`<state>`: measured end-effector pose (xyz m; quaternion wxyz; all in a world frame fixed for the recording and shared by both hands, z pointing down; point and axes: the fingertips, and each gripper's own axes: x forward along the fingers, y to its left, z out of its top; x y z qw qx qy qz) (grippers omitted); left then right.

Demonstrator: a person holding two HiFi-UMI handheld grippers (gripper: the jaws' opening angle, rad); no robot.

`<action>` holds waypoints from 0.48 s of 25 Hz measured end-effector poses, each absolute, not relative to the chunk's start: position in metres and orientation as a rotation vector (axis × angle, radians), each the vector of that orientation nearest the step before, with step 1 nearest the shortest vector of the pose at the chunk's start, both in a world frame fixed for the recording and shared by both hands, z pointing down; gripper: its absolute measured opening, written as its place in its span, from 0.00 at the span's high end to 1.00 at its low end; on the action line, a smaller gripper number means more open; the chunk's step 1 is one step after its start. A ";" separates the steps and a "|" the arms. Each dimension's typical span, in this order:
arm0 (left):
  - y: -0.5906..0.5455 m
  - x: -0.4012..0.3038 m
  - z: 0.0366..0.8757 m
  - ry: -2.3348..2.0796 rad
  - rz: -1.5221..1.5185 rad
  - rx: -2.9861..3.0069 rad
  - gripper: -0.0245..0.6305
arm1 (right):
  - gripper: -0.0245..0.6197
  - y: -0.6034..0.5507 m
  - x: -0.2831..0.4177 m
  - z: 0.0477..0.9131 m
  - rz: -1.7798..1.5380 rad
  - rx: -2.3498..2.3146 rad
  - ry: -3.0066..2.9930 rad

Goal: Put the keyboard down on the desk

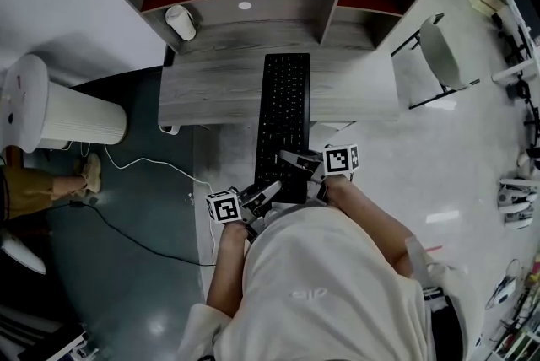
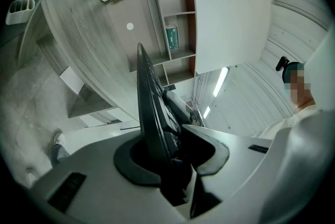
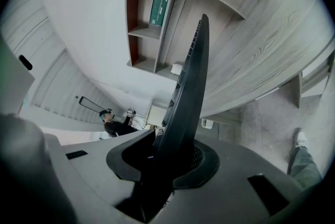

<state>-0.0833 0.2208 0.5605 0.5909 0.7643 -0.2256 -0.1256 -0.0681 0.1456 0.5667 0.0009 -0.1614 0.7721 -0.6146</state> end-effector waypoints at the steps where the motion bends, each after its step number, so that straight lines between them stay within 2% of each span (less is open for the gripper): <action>1: 0.213 -0.081 0.561 -0.535 -0.291 1.773 0.75 | 0.76 0.138 -0.067 0.568 -1.939 -0.496 2.424; 12: 0.140 -0.065 0.576 -0.684 -0.319 1.691 0.74 | 0.76 0.064 -0.057 0.585 -2.066 -0.341 2.442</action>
